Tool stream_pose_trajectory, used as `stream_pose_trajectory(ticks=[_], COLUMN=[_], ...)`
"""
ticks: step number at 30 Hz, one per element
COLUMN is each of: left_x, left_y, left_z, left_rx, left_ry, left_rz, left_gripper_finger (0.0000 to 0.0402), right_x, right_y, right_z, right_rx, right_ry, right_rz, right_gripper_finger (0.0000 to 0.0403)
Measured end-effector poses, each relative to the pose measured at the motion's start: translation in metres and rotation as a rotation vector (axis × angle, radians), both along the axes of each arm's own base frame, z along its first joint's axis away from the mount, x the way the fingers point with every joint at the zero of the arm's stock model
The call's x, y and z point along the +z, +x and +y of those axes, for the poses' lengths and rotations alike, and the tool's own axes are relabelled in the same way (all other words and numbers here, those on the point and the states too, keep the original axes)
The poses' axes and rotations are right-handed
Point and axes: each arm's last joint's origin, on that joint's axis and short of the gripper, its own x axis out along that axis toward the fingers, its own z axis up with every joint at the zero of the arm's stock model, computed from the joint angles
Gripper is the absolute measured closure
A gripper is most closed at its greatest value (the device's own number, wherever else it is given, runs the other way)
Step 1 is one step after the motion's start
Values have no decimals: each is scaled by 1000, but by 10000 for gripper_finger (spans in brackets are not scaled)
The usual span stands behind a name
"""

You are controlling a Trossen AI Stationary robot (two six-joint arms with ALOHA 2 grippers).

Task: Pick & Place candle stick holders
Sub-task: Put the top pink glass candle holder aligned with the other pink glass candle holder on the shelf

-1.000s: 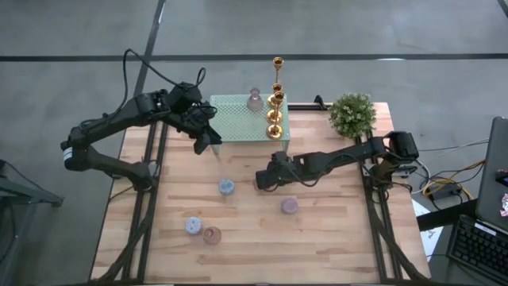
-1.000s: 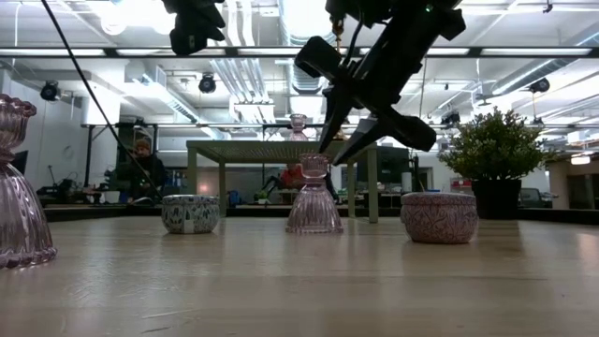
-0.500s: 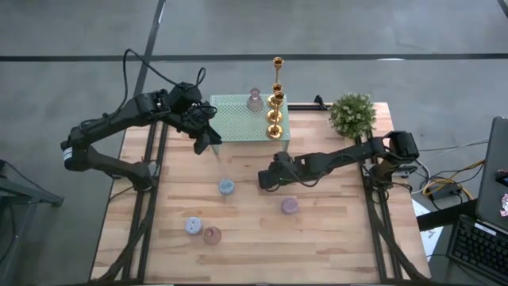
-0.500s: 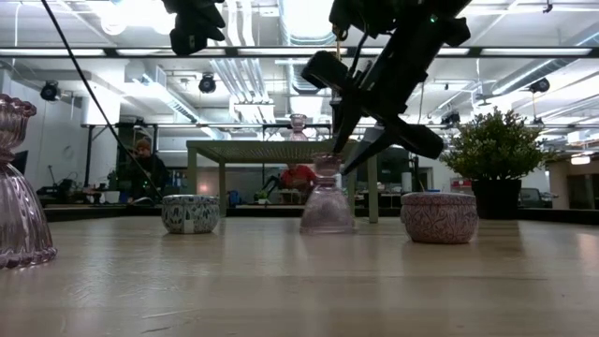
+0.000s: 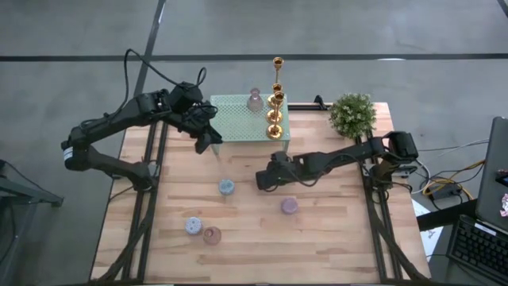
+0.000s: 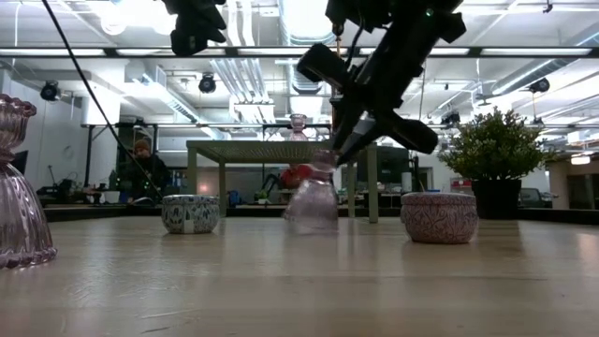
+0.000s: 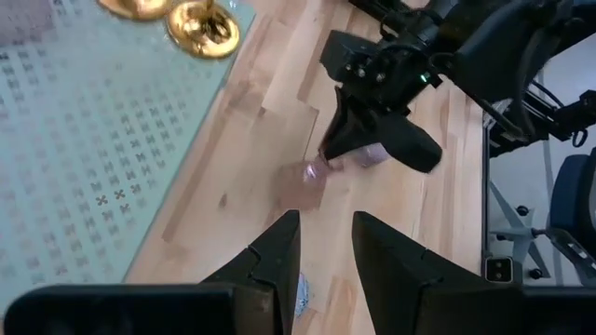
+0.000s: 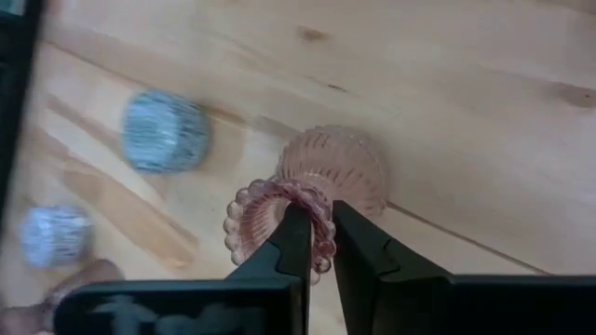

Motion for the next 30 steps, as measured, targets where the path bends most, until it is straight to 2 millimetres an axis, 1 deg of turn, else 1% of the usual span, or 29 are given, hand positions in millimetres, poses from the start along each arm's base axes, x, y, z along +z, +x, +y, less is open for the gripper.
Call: stream_pose_trajectory(ticks=[3, 7, 13, 17, 21, 26, 30], left_x=[2, 3, 6, 7, 9, 8, 10], left_y=[1, 3, 6, 10, 13, 18, 20], left_z=[1, -1, -10, -20, -32, -38, -43], left_rx=[-8, -98, -275, -361, -449, -357, -389], left_ry=[21, 23, 50, 109, 168, 225, 227], left_rz=[-22, -62, -130, -159, -191, -150, -176], left_gripper_finger=[298, 298, 298, 294, 273, 231, 200], right_x=[9, 26, 71, 103, 119, 139, 147], right_y=[5, 14, 31, 37, 35, 37, 38], right_z=[0, 4, 6, 7, 7, 8, 8], right_rx=[5, 44, 117, 145, 149, 152, 154], right_ry=[-1, 12, 6, -18, -26, -57, -77], right_rz=[-32, -84, -221, -296, -277, -337, -353], right_gripper_finger=[385, 387, 388, 388, 389, 389, 389])
